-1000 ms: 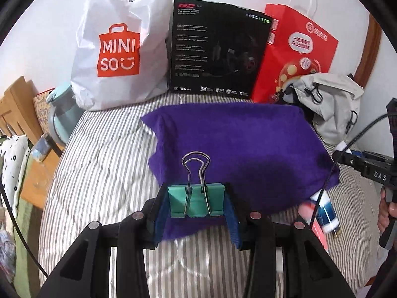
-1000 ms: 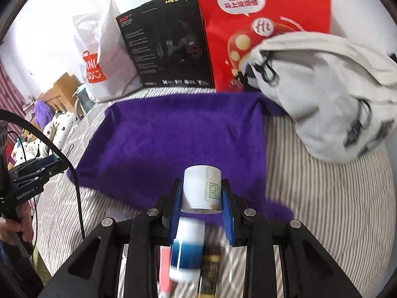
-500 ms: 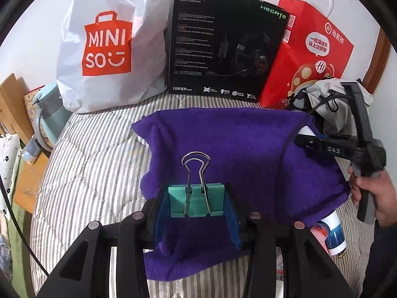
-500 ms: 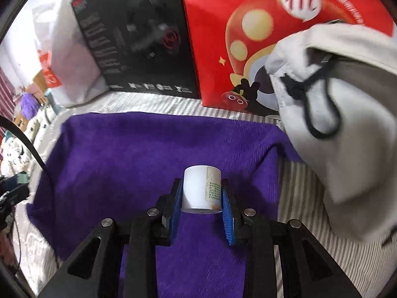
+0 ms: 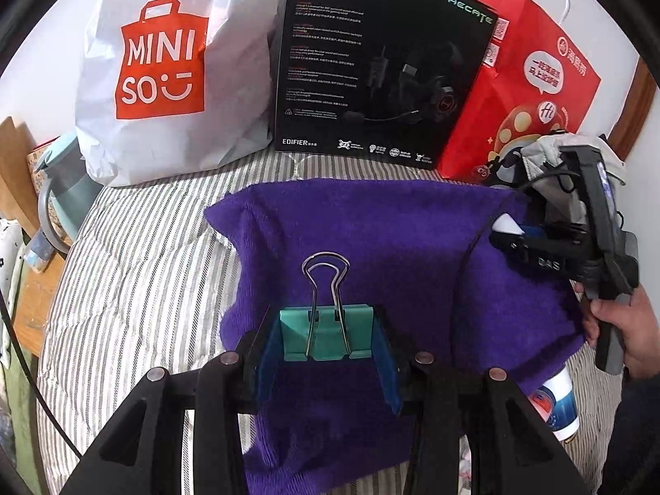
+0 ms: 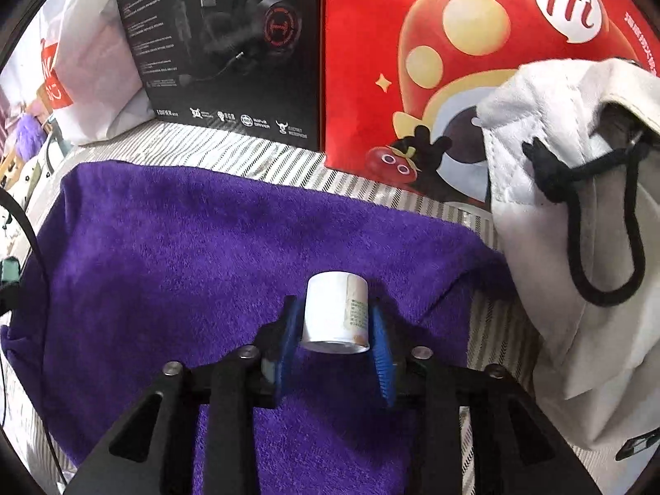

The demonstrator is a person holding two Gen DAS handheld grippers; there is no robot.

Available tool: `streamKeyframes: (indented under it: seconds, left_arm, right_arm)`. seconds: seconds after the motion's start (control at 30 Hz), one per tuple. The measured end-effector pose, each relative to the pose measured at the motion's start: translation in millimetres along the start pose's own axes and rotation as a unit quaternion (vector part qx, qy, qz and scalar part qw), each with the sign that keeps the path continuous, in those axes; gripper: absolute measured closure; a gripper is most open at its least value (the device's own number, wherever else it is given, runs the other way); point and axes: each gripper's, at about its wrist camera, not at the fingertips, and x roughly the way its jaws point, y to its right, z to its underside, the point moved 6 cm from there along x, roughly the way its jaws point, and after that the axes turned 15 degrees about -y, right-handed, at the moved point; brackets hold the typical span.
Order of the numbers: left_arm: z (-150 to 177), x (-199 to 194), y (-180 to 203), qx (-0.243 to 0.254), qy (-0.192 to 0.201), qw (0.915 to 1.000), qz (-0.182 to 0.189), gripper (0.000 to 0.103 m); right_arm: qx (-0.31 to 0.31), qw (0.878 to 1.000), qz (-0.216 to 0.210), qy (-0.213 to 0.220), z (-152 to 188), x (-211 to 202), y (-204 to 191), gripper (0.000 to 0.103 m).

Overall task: Organize rigid objects
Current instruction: 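Lower the tape roll onto the purple towel and open the right gripper while the left gripper carries the clip, then lower the binder clip onto the purple towel and open the left gripper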

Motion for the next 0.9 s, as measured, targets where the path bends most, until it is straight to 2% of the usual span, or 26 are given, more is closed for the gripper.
streamKeyframes:
  seconds: [0.1, 0.37, 0.53, 0.67, 0.9]
  left_arm:
    - [-7.1, 5.8, -3.2, -0.006, -0.002, 1.0, 0.002, 0.064]
    - [-31.5, 30.6, -2.3, -0.013, -0.013, 0.9998, -0.003, 0.064]
    - [-48.2, 52.4, 1.0, -0.017, -0.022, 0.9996, -0.009, 0.064]
    - [-56.1, 68.3, 4.5, -0.012, -0.033, 0.999, -0.03, 0.064]
    - [-56.8, 79.2, 11.7, 0.004, -0.05, 0.9966, -0.065, 0.063]
  right_arm:
    - [0.001, 1.0, -0.013, -0.011, 9.3, -2.5, 1.7, 0.054]
    - [0.004, 1.0, -0.01, 0.012, 52.4, -44.0, -1.4, 0.054]
    - [-0.01, 0.998, -0.041, 0.041, 87.7, -82.5, -15.1, 0.053]
    - [-0.004, 0.998, -0.039, 0.054, 112.5, -100.9, -12.7, 0.043]
    - [0.023, 0.997, -0.056, 0.039, 147.7, -99.2, -5.0, 0.043]
